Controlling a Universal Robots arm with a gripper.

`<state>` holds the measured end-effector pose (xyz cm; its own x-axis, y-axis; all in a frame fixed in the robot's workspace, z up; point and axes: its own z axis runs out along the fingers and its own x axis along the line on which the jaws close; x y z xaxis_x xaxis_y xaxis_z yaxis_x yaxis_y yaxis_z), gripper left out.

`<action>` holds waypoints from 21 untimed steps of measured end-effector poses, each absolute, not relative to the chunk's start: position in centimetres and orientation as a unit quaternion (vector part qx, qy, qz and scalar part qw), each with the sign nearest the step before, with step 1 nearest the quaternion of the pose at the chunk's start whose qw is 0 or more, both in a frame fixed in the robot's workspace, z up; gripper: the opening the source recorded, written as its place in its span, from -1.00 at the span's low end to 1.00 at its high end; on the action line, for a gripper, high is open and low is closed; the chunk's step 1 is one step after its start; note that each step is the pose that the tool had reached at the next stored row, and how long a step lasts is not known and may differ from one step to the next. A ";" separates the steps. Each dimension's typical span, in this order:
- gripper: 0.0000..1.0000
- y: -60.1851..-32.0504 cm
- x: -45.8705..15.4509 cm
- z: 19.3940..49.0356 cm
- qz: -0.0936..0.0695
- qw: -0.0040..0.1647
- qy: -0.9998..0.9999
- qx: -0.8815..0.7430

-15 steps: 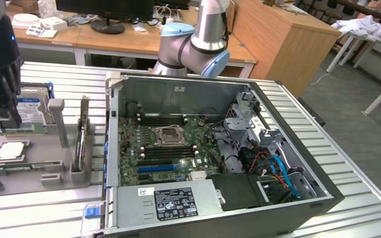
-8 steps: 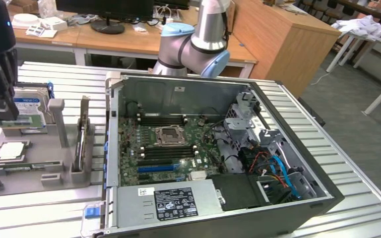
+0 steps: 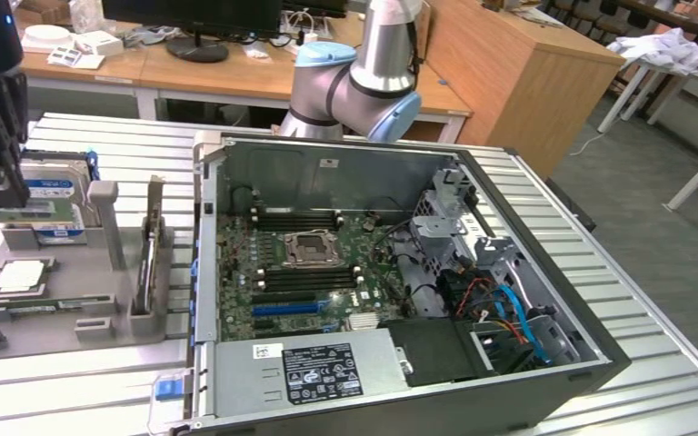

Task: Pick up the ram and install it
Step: 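Pick up the ram and move it above insertion slot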

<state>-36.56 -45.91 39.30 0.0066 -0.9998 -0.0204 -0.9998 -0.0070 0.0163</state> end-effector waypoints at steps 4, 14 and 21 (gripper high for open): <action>-0.76 -45.9 -36.6 39.9 0.013 0.001 0.705 -0.709; -0.76 -45.9 -36.5 40.2 0.013 0.001 0.705 -0.710; -0.76 -45.9 -35.7 40.1 0.013 0.001 0.705 -0.709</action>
<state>-35.65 -45.91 40.14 0.0066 -0.9998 -0.0207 -0.9998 -0.0070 0.0164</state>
